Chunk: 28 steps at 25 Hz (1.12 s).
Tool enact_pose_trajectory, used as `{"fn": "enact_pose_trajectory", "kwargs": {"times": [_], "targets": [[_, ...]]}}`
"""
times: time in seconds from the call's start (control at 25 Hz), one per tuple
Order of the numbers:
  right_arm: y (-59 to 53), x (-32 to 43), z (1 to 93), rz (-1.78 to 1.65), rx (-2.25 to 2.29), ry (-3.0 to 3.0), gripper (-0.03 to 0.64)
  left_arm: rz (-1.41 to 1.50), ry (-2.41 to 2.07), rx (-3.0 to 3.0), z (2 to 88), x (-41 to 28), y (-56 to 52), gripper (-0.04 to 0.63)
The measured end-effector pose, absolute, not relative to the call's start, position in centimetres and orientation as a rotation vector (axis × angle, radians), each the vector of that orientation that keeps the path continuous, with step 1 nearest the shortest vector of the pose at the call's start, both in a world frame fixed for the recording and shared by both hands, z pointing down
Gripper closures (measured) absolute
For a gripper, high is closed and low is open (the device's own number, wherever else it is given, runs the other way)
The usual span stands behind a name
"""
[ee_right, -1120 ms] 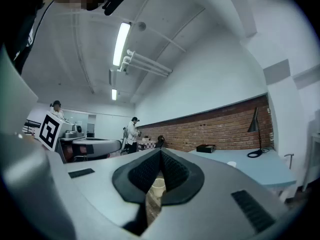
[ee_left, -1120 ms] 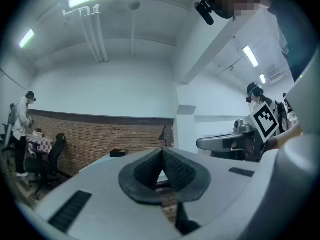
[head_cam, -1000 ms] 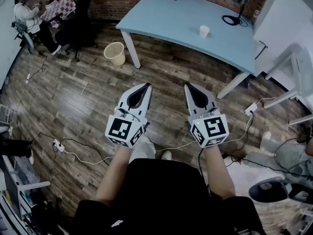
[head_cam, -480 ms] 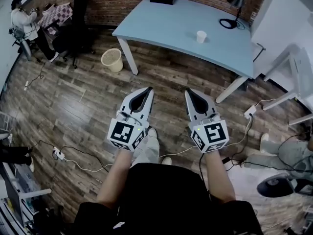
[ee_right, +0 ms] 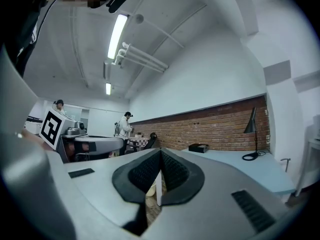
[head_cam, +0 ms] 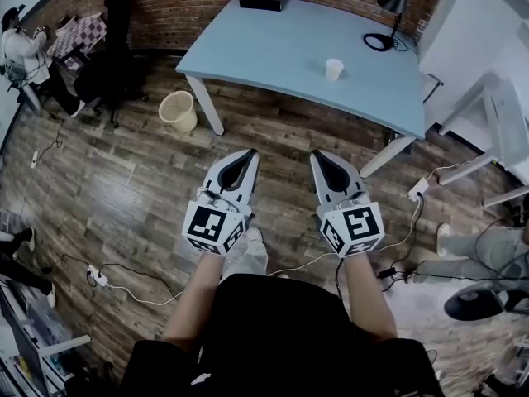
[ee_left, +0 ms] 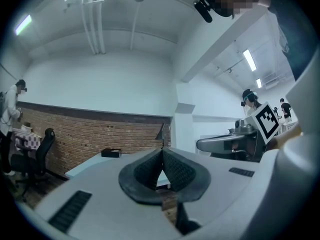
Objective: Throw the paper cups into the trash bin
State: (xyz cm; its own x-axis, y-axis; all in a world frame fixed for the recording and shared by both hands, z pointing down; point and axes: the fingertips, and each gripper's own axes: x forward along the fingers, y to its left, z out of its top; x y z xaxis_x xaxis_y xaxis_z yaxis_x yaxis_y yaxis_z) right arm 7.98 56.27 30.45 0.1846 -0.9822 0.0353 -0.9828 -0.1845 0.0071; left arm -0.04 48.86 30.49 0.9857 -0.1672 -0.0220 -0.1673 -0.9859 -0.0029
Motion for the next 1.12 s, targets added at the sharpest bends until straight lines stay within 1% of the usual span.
{"fn": "enact_pose_trajectory", "kwargs": {"times": [0.52, 1.12], "targets": [[47.6, 11.8, 29.8, 0.052, 2.426, -1.913, 0.612, 0.062, 0.186, -3.157, 29.4, 4.0, 40.4, 0.586], [38.9, 14.4, 29.9, 0.079, 2.474, -1.824, 0.612, 0.067, 0.092, -3.187, 29.9, 6.5, 31.3, 0.586]]}}
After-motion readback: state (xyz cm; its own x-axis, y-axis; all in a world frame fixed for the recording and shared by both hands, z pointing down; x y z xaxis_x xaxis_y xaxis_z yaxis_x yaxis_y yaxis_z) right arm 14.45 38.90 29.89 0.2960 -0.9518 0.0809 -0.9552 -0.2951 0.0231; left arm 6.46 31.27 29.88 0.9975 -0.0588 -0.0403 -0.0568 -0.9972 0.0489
